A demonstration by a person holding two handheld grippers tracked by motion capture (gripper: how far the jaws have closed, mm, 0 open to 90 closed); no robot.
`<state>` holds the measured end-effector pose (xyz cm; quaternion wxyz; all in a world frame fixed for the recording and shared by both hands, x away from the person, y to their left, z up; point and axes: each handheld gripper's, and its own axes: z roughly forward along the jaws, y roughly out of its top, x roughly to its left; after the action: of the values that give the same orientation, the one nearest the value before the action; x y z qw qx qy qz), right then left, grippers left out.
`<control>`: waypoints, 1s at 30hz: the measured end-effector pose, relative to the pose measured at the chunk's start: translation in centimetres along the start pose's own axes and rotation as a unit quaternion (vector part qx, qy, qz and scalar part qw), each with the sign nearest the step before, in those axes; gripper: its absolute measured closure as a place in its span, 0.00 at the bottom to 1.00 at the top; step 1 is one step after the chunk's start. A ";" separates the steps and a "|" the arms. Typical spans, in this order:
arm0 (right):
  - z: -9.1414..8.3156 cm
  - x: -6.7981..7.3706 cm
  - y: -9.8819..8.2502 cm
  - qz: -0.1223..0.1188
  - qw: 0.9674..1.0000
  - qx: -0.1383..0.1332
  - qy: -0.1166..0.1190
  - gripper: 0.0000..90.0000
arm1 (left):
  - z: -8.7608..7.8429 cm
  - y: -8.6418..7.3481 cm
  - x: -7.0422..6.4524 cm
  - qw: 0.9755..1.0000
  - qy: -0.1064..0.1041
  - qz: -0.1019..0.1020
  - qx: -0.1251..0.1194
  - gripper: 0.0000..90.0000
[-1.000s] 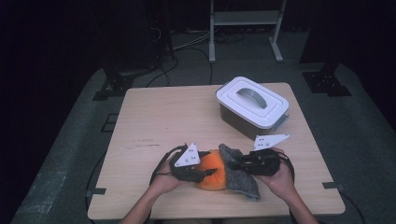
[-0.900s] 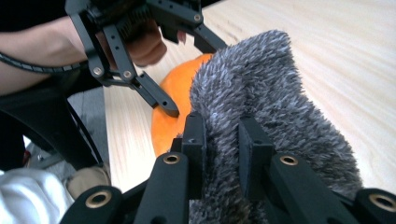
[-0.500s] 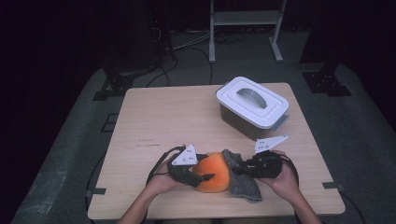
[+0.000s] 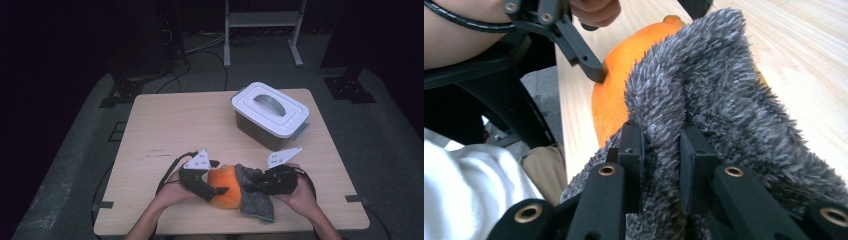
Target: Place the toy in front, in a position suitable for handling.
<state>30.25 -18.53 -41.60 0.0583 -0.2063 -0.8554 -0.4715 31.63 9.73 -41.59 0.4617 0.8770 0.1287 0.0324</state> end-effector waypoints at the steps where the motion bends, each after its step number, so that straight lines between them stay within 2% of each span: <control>1: 0.0 0.0 0.0 -0.001 1.000 0.001 0.001 0.82 | 0.2 -0.2 0.0 1.000 -0.010 -0.003 0.003 0.13; 3: 0.0 0.1 0.0 -0.004 1.000 0.003 0.000 0.82 | 0.3 -0.3 -0.2 1.000 -0.003 0.002 0.000 0.21; 5: -0.3 0.1 0.2 -0.005 1.000 -0.004 -0.004 0.82 | 0.0 -0.2 -0.4 1.000 0.010 0.023 -0.002 0.31; 7: -0.6 0.2 0.5 -0.008 1.000 -0.023 -0.009 0.83 | -0.3 -0.1 -0.6 0.999 0.023 0.042 -0.015 0.39; 10: -1.1 0.4 1.0 -0.012 0.998 -0.053 -0.023 0.83 | -0.4 0.3 -1.1 0.996 0.046 0.075 -0.028 0.41; 12: -1.2 0.2 1.2 -0.010 0.998 -0.060 -0.029 0.83 | -0.4 0.4 -1.3 0.993 0.062 0.099 -0.033 0.41; 13: -1.1 0.2 1.1 -0.007 0.998 -0.059 -0.033 0.83 | -0.4 0.3 -1.3 0.992 0.065 0.105 -0.030 0.41; 17: -0.9 -0.5 0.5 0.006 0.998 -0.039 -0.038 0.83 | -0.5 -0.1 -1.0 0.994 0.049 0.091 -0.029 0.39; 19: -1.0 -1.1 0.1 0.015 0.999 -0.032 -0.037 0.83 | -0.5 -0.3 -1.0 0.994 0.045 0.091 -0.030 0.39; 22: -1.4 -1.5 -0.3 0.026 0.998 -0.031 -0.039 0.83 | -0.5 -0.1 -1.2 0.994 0.041 0.098 -0.028 0.37; 24: -1.8 -1.2 0.1 0.021 0.998 -0.049 -0.036 0.83 | -0.4 -0.1 -1.4 0.993 0.032 0.107 -0.031 0.36; 27: -1.9 -0.5 1.1 0.008 0.997 -0.072 -0.028 0.82 | -0.2 -0.1 -1.8 0.991 0.019 0.130 -0.035 0.35; 30: -1.4 -0.4 1.1 0.002 0.998 -0.062 -0.029 0.82 | -0.3 -0.2 -1.7 0.990 0.012 0.134 -0.032 0.34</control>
<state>30.93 -19.30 -40.06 0.0219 -0.2248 -0.8255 -0.5172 29.86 9.64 -41.43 0.4796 0.8707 0.0142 0.1082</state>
